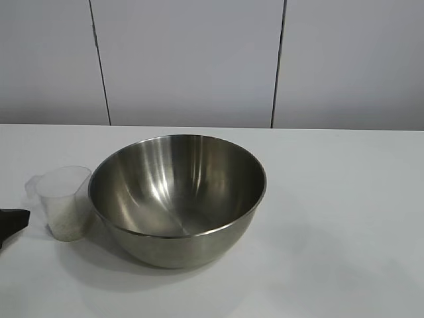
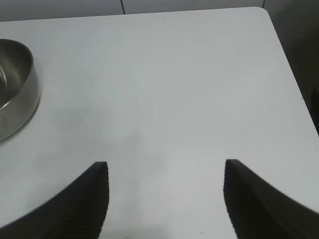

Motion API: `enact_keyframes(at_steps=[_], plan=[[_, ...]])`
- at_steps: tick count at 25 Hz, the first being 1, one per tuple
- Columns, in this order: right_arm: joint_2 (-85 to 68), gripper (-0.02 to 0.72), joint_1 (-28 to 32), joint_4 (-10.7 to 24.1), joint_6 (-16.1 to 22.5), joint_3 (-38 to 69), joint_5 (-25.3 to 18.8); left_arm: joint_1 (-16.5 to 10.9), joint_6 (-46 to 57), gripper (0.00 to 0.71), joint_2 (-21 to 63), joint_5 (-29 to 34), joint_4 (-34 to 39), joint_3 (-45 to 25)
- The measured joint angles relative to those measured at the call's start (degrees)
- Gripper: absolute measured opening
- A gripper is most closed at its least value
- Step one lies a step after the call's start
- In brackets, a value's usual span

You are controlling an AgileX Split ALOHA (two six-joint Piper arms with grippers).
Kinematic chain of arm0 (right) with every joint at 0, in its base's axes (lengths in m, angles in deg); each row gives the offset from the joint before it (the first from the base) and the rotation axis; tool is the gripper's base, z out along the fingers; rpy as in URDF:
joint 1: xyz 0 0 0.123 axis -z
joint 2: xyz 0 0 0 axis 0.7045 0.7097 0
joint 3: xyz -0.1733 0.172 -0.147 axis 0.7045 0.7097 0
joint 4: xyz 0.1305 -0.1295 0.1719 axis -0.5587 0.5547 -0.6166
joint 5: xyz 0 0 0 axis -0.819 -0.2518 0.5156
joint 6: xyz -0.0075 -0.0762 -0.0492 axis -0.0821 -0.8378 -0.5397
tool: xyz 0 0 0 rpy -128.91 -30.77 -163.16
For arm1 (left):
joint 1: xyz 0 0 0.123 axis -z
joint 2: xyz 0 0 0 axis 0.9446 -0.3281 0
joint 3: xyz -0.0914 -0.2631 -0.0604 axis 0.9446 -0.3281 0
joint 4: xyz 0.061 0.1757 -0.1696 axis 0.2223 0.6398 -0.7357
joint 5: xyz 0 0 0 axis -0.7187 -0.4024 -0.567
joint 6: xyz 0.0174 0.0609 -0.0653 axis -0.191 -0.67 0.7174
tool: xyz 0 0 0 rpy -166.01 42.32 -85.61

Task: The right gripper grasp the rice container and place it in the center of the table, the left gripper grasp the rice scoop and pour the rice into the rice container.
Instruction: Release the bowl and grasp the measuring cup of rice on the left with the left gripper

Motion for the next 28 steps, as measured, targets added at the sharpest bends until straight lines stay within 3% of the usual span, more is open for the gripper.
enact_keyframes(at_steps=[18, 28], plan=[[0.0, 0.452, 0.0, 0.0, 0.0, 0.0, 0.1, 0.0, 1.7, 0.57, -4.6, 0.0, 2.9, 6.7], [0.0, 0.452, 0.0, 0.0, 0.0, 0.0, 0.1, 0.0, 1.8, 0.512, -4.6, 0.1, 2.9, 7.7]])
